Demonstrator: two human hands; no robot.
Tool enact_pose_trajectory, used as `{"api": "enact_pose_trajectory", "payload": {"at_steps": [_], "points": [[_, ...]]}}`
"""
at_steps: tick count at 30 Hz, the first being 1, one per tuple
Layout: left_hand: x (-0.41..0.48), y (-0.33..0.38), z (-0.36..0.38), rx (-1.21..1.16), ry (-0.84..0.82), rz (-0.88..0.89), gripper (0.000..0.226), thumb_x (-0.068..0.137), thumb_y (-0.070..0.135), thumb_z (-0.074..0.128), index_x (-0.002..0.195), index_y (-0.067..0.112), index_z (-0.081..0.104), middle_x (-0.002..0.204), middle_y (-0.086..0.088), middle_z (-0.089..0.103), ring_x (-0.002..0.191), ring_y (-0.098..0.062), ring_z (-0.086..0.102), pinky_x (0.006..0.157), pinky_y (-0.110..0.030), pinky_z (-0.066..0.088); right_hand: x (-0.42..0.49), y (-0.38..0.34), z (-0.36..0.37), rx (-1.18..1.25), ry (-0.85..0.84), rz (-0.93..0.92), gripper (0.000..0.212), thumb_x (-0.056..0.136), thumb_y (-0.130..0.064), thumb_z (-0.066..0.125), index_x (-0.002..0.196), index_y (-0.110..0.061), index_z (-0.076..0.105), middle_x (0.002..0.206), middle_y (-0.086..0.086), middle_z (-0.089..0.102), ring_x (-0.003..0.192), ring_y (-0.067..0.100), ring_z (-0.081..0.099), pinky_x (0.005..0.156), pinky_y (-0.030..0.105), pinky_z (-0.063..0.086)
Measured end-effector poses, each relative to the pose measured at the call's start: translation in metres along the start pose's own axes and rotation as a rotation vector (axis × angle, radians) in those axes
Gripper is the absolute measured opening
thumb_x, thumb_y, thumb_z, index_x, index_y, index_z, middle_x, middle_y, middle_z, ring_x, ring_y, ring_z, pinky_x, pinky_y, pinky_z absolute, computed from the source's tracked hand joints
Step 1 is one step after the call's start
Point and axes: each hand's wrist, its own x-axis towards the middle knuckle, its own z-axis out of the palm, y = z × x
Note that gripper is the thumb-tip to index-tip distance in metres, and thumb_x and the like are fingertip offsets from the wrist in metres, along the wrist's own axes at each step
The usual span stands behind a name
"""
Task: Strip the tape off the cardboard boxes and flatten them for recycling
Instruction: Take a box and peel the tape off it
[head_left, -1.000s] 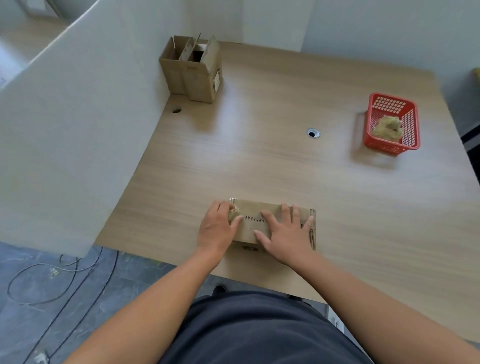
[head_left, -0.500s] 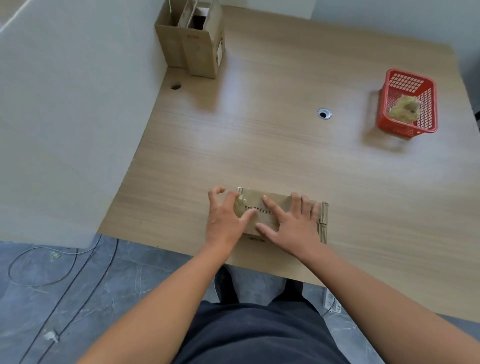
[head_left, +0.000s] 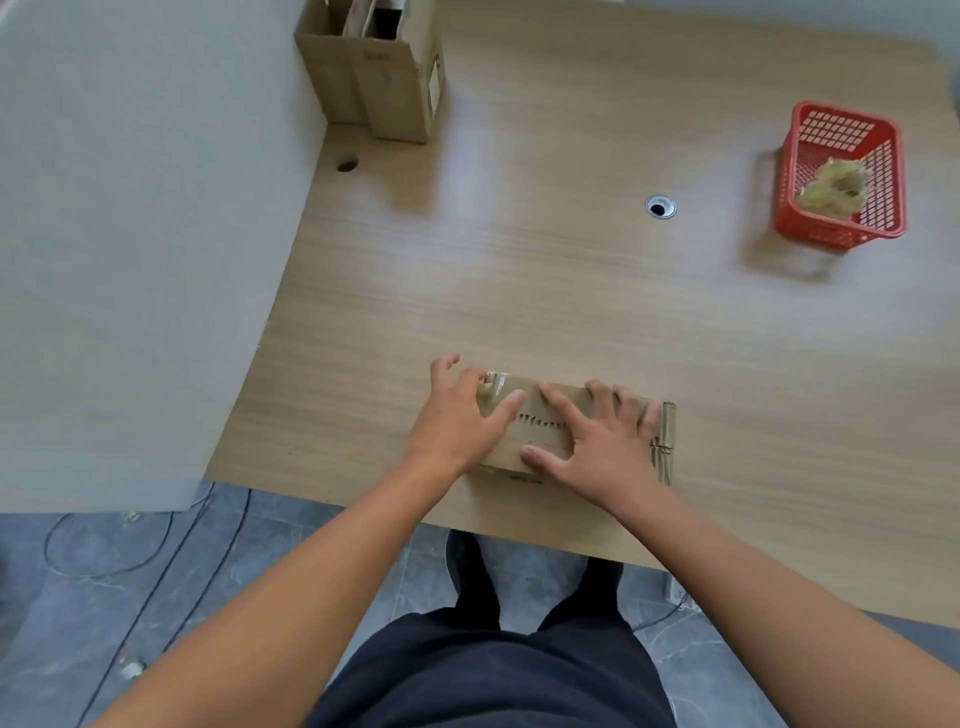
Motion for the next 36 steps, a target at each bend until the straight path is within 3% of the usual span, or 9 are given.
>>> {"api": "enact_pose_trajectory", "payload": {"at_steps": [3, 8, 12, 16, 22, 26, 30, 34, 36], "points": [[0.011, 0.009, 0.003, 0.096, 0.087, 0.029, 0.080, 0.081, 0.063, 0.072, 0.145, 0.023, 0.043, 0.145, 0.002, 0.037, 0.125, -0.015, 0.044, 0.100, -0.033, 0.043, 0.003, 0.001, -0.004, -0.026, -0.011, 0.008, 0.100, 0.064, -0.102, 0.025, 0.152, -0.061, 0.000, 0.152, -0.001, 0.018, 0.144, 0.034, 0.010, 0.115, 0.070, -0.010], [0.021, 0.011, 0.004, 0.136, 0.063, 0.056, 0.024, 0.095, 0.033, 0.067, 0.113, 0.018, 0.068, 0.113, -0.001, 0.060, 0.102, -0.021, 0.059, 0.085, -0.030, 0.043, 0.005, 0.002, -0.007, -0.015, -0.031, 0.011, 0.104, 0.061, -0.103, 0.026, 0.152, -0.060, 0.004, 0.151, 0.001, 0.021, 0.142, 0.035, 0.013, 0.115, 0.071, -0.009], [0.021, 0.013, -0.001, 0.471, 0.022, 0.214, 0.019, 0.102, 0.022, 0.049, 0.099, 0.010, 0.064, 0.098, -0.009, 0.066, 0.092, -0.032, 0.063, 0.074, -0.039, 0.050, 0.005, 0.000, -0.011, 0.008, -0.074, 0.015, 0.104, 0.060, -0.103, 0.028, 0.151, -0.061, -0.001, 0.152, 0.002, 0.017, 0.144, 0.035, 0.009, 0.114, 0.072, -0.011], [0.027, 0.026, -0.001, 0.666, -0.027, 0.300, 0.011, 0.098, 0.008, 0.049, 0.103, 0.008, 0.058, 0.102, -0.012, 0.067, 0.091, -0.035, 0.066, 0.066, -0.038, 0.042, 0.005, 0.001, -0.014, 0.023, -0.098, 0.003, 0.103, 0.063, -0.102, 0.032, 0.152, -0.061, -0.001, 0.154, 0.004, 0.016, 0.147, 0.036, 0.007, 0.113, 0.074, -0.013], [0.023, 0.015, 0.000, 0.169, 0.140, 0.002, 0.016, 0.098, 0.023, 0.054, 0.086, 0.013, 0.058, 0.081, -0.002, 0.063, 0.077, -0.023, 0.058, 0.063, -0.035, 0.039, 0.005, 0.002, -0.009, 0.059, -0.057, 0.001, 0.104, 0.059, -0.103, 0.028, 0.150, -0.063, -0.001, 0.152, 0.002, 0.018, 0.147, 0.035, 0.006, 0.113, 0.073, -0.017], [0.020, 0.003, 0.003, -0.072, 0.135, -0.173, 0.014, 0.096, 0.028, 0.057, 0.086, 0.021, 0.063, 0.087, 0.006, 0.067, 0.085, -0.017, 0.062, 0.065, -0.029, 0.038, 0.004, 0.003, -0.003, 0.071, -0.033, 0.000, 0.105, 0.057, -0.104, 0.028, 0.150, -0.064, 0.001, 0.151, 0.002, 0.020, 0.147, 0.033, 0.006, 0.113, 0.071, -0.018], [0.023, -0.003, 0.001, -0.145, 0.046, -0.120, 0.018, 0.099, 0.040, 0.058, 0.102, 0.023, 0.061, 0.097, 0.010, 0.064, 0.097, -0.016, 0.062, 0.072, -0.027, 0.042, 0.004, 0.001, -0.003, 0.083, -0.029, 0.006, 0.105, 0.057, -0.104, 0.030, 0.150, -0.064, 0.003, 0.152, 0.003, 0.020, 0.147, 0.032, 0.007, 0.113, 0.071, -0.018], [0.022, -0.002, 0.006, 0.033, -0.023, -0.006, 0.062, 0.082, 0.049, 0.080, 0.134, 0.024, 0.058, 0.123, 0.004, 0.053, 0.108, -0.012, 0.052, 0.093, -0.025, 0.041, 0.004, 0.001, -0.002, 0.060, -0.025, 0.007, 0.103, 0.061, -0.104, 0.031, 0.151, -0.063, 0.002, 0.153, 0.002, 0.019, 0.147, 0.031, 0.007, 0.111, 0.069, -0.020], [0.022, 0.000, 0.010, -0.036, 0.023, -0.033, 0.059, 0.081, 0.043, 0.083, 0.133, 0.023, 0.064, 0.127, 0.002, 0.060, 0.115, -0.015, 0.057, 0.097, -0.024, 0.040, 0.004, 0.002, -0.002, 0.066, -0.024, 0.017, 0.103, 0.060, -0.104, 0.030, 0.150, -0.064, 0.001, 0.154, 0.002, 0.018, 0.146, 0.028, 0.006, 0.110, 0.067, -0.022]]}}
